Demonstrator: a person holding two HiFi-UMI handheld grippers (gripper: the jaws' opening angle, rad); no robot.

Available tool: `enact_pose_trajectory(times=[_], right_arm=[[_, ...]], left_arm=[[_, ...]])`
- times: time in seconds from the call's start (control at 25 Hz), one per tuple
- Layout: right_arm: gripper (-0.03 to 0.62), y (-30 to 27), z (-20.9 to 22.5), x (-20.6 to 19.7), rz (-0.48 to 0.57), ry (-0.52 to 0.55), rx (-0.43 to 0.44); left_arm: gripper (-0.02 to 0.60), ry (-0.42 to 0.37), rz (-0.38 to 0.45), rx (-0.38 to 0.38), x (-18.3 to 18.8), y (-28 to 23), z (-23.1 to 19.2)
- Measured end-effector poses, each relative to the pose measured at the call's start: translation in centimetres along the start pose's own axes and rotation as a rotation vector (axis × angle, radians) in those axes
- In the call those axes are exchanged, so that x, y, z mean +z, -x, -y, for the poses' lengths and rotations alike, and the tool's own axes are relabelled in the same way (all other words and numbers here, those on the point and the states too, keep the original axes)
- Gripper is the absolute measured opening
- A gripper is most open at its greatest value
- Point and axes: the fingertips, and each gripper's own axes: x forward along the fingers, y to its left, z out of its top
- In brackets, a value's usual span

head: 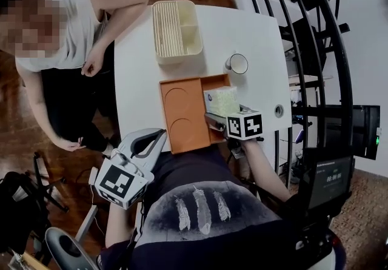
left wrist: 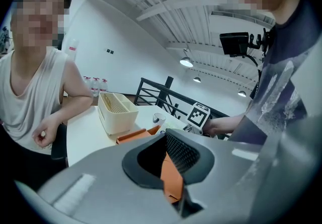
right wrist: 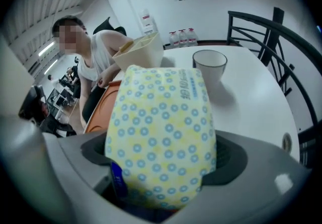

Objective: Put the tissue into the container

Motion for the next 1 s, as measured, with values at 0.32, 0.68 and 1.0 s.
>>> enact_pose_trajectory(times=[0.32, 0.68, 1.0], right_arm=[[0.518, -0.5, 0.4, 0.0, 0.02, 0.017, -0.03], [0.518, 3.6, -0.1, 2.0, 0.112, 0.118, -0.033], [0.517, 8.7, -1.5, 3.5, 0.226, 0.262, -0.011]], left_arm=[[0.014, 0.0, -0.008, -0.006, 0.1, -0.3, -0.1], [0.014, -0.006, -0.012, -0.019, 0.5, -0.6, -0.1], [0.014, -0.007, 0.046, -0.038, 2.6, -0.6, 1.4]])
